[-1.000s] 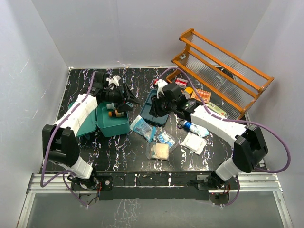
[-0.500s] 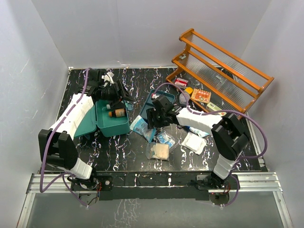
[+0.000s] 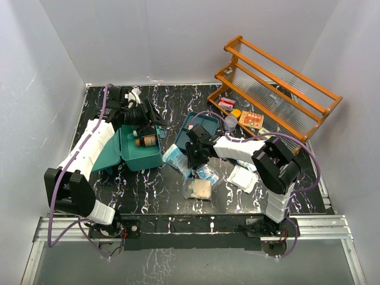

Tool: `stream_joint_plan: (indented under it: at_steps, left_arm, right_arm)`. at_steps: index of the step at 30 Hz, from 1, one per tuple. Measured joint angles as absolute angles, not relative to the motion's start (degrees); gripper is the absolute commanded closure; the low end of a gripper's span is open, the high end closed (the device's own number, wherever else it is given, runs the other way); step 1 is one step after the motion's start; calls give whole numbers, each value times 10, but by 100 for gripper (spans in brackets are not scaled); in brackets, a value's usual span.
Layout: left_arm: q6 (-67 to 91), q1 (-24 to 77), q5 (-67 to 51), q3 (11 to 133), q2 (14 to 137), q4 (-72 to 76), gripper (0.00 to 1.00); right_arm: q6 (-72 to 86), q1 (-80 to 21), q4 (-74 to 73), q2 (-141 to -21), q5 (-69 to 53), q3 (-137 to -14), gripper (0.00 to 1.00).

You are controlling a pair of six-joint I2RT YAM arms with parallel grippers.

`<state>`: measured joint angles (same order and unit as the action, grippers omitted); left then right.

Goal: Organize the medicine kit

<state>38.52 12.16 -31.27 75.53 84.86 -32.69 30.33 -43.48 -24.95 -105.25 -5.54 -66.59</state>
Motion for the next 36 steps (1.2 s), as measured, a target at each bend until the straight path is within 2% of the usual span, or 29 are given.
stream_joint_plan:
  at_steps: [5,10,15,19,22,32,34,36]
  left_arm:
    - [383,122,-311,751,832,-326,34]
    - [378,122,-310,741,817,-317,30]
    - [366,122,-309,727,789,-293,23]
    - [355,121,-313,718,760,-264,14]
    - [338,121,-320,717,745,-248,2]
    - [278,121,-407,717,699,-203,1]
    - [276,121,-432,717,688,-197,5]
    - [279,121,-460,718,682,-190,13]
  right_arm:
    - [308,-437,-251,-1053,-39,-666,100]
    - [288,-439,-257,-1025,-10,-666,100]
    - [232,-432,-260,-946,-6,-667,100]
    - [174,-405,-268,-871,-54,-683,100]
    - [127,-373,-282,-830,-106,-708,100]
    - [-23,-345,-395,-814,-293,-902,100]
    - [-46,-345,-416,-823,-316,-933,100]
    - [-65,-345,-431,-834,-334,-952,100]
